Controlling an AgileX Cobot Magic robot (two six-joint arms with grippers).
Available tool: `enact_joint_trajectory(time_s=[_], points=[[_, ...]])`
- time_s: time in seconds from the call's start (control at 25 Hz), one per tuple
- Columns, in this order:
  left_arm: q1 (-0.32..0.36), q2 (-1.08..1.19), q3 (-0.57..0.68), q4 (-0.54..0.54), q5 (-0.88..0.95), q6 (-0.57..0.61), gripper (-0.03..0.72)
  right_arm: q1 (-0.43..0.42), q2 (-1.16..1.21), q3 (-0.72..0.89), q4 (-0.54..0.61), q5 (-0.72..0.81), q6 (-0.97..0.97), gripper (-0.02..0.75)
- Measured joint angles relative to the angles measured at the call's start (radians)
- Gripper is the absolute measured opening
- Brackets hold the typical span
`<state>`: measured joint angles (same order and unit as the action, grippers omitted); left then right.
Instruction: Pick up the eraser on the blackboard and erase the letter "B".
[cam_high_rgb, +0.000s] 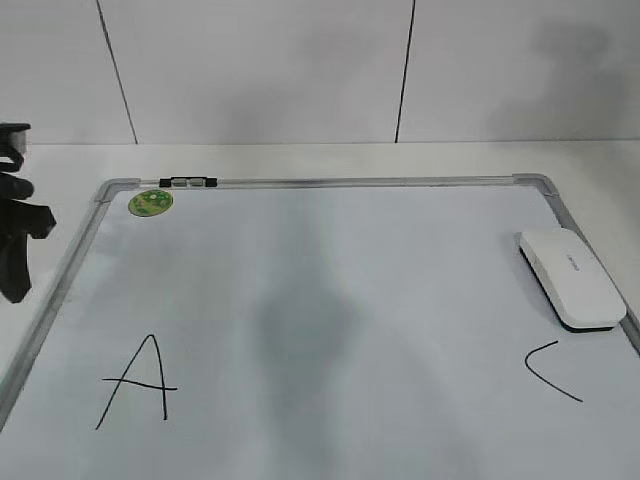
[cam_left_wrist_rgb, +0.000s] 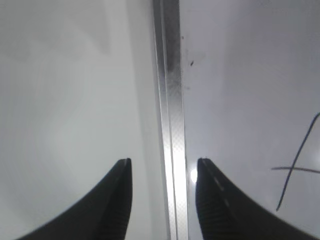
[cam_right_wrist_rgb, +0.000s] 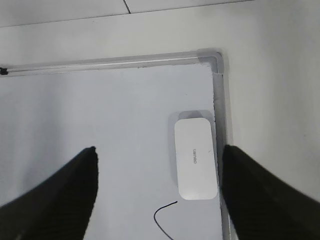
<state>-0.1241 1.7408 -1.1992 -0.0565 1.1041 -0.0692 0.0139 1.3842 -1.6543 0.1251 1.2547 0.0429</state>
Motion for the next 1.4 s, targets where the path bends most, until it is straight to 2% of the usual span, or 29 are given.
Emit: enact_joint_trajectory(time_s=[0.16, 0.56, 0.84, 1.4], points=[[0.000, -0.053, 0.000, 0.008, 0.088, 0.006, 0.321, 0.000, -0.128, 0.130, 0.036, 0.002, 0.012, 0.587], [0.000, -0.299, 0.024, 0.017, 0.109, 0.019, 0.321, 0.000, -0.447, 0.467, 0.037, 0.004, 0.014, 0.594], [0.000, -0.582, 0.128, -0.013, 0.121, 0.021, 0.319, 0.000, -0.675, 0.593, -0.022, 0.006, 0.014, 0.589], [0.000, -1.187, 0.310, -0.015, 0.155, 0.021, 0.317, 0.000, -1.068, 0.745, -0.048, 0.016, -0.048, 0.586]])
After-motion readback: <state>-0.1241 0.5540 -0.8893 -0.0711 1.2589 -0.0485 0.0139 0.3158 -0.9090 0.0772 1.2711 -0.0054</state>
